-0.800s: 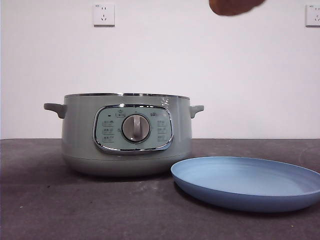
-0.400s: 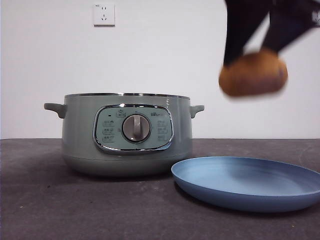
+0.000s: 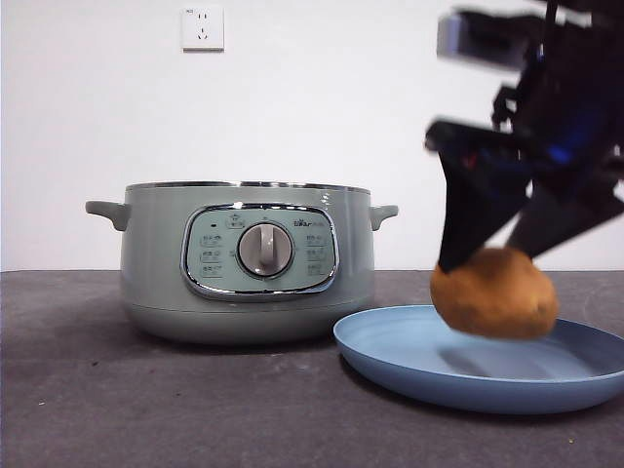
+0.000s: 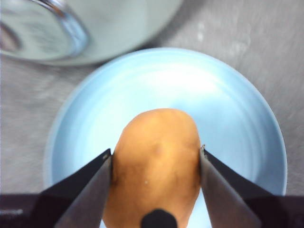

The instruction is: Take the potato out from the steamer,put the potato on the plate,close the lid

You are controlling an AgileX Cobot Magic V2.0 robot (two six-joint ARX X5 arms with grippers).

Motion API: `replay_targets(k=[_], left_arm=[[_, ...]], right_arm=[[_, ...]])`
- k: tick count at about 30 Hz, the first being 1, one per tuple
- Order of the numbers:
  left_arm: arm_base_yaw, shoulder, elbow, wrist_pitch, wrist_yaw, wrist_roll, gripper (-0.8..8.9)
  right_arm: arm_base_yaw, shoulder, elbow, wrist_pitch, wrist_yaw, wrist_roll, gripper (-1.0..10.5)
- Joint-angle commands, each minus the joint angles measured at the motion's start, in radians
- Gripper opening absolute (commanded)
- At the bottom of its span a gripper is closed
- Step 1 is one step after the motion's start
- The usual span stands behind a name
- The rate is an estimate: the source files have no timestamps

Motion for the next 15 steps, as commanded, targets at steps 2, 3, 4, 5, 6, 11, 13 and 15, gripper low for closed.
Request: replay_targets(k=[2, 3, 4, 5, 6, 11, 13, 15], left_arm=[[0.002, -0.01, 0.018, 0.048, 0.008, -0.002, -0.09], [0.002, -0.007, 0.018, 0.051, 0.008, -0.002, -0.09], [0.002, -0.002, 0.018, 0.054, 0.008, -0.002, -0.09], [0.002, 0.001, 0.018, 0.055, 0.008, -0.002, -0.09], [0.002, 0.004, 0.018, 0.055, 0.008, -0.002, -0.09], [0.001, 0.035, 0.018, 0.064, 0.025, -0.002, -0.09], [0.0, 0.051, 0.018, 0.075, 0.045, -0.002, -0.09], [0.0, 0.071, 0.018, 0.089, 0.056, -0.002, -0.09]], right_arm=[[-0.04, 0.055, -0.017, 0.064, -0.039, 0.008, -0.2], [-0.048, 0.069, -0.017, 0.077, -0.041, 0.007, -0.2], [-0.055, 0.082, -0.017, 0.085, -0.041, 0.006, -0.2], [-0.06, 0.092, -0.017, 0.089, -0.041, 0.006, -0.2], [-0.066, 0.101, -0.017, 0.088, -0.042, 0.006, -0.2], [-0.081, 0.13, -0.017, 0.077, -0.066, 0.01, 0.1], [-0.084, 0.132, -0.017, 0.07, -0.066, 0.022, 1.6], [-0.084, 0.132, -0.017, 0.07, -0.066, 0.026, 4.0]])
